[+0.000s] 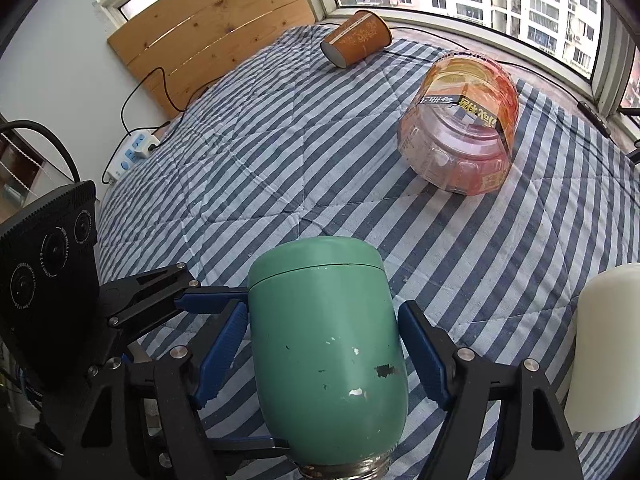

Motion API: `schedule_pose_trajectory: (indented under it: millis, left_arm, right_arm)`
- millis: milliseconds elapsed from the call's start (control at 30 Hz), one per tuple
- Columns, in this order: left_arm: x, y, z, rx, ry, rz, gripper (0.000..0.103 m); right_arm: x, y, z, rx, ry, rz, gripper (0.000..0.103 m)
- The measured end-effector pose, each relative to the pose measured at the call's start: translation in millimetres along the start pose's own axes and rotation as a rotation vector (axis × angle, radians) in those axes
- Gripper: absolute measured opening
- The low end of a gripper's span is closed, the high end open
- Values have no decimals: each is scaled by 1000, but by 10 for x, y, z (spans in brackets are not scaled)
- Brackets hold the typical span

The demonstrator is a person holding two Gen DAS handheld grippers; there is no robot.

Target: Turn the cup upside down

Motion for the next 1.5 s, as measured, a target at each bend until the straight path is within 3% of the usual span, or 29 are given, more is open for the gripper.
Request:
schedule_pose_trajectory:
  millis: [333, 567, 733, 1200, 1367, 1433, 1467, 1500]
  left_arm:
    - [1, -48, -8, 10, 14, 13, 92]
    - [-98, -131, 39, -36, -6, -11, 92]
    - [-64, -145, 85, -71, -29, 12, 92]
    - [-156, -409, 498, -246, -71, 63, 92]
    - [-232, -504, 773, -351, -89, 93, 92]
    - [-285, -510, 877, -394, -50, 76, 83]
    - [-335, -518, 893, -382, -50, 64, 82]
    - [-377, -516, 896, -386, -44, 58, 82]
  right_arm:
    - [163, 141, 23, -59, -25, 67, 73]
    - [58, 144, 130, -87, -7, 26, 73]
    - [57, 134, 133, -107, -15, 62, 73]
    - [419, 255, 415, -221, -36, 317, 72]
    - [579, 274, 493, -237, 15, 418, 72]
    - [633, 267, 518, -250, 36, 467, 71]
    - [653, 279, 536, -253, 33, 487, 68]
    - [681, 297, 527, -237, 7, 509, 42]
Point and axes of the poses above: each gripper's, at about its wrist camera, not at the fingertips, and x roughly against the way its jaws point, z to its right, y to its underside, the point moved 1 cm from there along -x, roughly the way its jaws point, and after that the axes turned 6 degrees about y, right-handed, at the moved point
